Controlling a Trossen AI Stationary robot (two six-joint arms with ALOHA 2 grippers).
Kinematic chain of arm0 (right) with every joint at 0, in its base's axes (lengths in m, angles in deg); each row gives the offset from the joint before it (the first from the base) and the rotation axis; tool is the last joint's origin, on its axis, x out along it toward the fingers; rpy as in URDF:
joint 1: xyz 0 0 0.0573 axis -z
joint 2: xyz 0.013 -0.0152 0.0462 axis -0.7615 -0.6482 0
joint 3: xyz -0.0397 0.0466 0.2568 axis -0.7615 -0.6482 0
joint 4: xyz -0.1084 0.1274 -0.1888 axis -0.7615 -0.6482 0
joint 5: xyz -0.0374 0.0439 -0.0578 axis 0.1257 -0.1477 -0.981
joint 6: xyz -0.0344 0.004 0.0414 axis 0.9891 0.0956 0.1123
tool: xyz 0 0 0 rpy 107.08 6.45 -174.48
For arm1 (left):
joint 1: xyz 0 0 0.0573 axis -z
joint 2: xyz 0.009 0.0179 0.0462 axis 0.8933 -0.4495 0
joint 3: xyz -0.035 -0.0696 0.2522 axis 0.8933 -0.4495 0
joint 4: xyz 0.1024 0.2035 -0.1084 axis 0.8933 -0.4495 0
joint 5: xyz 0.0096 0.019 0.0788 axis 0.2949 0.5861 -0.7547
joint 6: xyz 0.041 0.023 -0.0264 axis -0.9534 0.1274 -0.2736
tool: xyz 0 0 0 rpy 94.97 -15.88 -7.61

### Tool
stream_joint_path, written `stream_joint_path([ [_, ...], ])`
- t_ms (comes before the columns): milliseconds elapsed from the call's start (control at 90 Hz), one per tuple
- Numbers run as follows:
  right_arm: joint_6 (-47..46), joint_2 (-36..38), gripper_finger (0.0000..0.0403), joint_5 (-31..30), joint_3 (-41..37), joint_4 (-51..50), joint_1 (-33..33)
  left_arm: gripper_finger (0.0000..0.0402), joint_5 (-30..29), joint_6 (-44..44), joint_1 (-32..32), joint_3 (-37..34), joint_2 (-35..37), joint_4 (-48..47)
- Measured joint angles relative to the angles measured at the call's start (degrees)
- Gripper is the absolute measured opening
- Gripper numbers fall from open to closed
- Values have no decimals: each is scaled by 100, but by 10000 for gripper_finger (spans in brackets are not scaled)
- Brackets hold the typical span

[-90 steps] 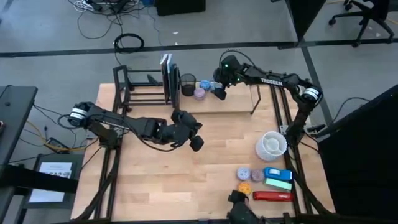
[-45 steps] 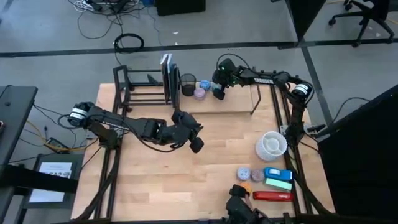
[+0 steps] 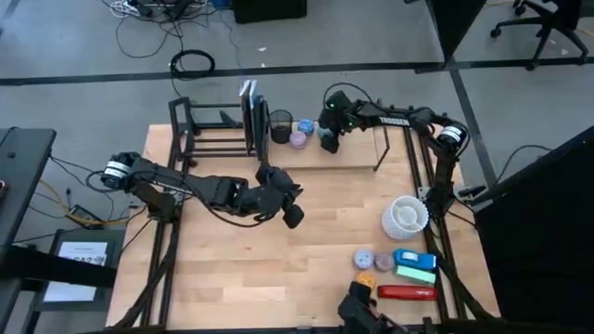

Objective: Stock shelves
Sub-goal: Remove the green scented candle from the shelf

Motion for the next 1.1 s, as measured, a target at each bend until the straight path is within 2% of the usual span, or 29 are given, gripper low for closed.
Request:
stream_joint_path([
  [256,30,812,261,-3,-17,-717,-236,37,-2,0,1,0,0,-1],
  [456,61,1699,261,216,-57,-1354,-988,37,0,24,9,0,0,-1],
  [633,-118,2446,261,519,-587,-1569,-2108,37,4,20,74,0,0,-2],
  [833,-1128,2993,261,520,-1574,-1300,-3681,37,12,42,219,0,0,1],
  [978,-1869,3009,261,205,-2252,-946,-4742,37,17,71,256,-1,0,1],
  [1100,-2542,3004,261,-148,-2768,-701,-5298,37,18,108,260,0,0,0],
])
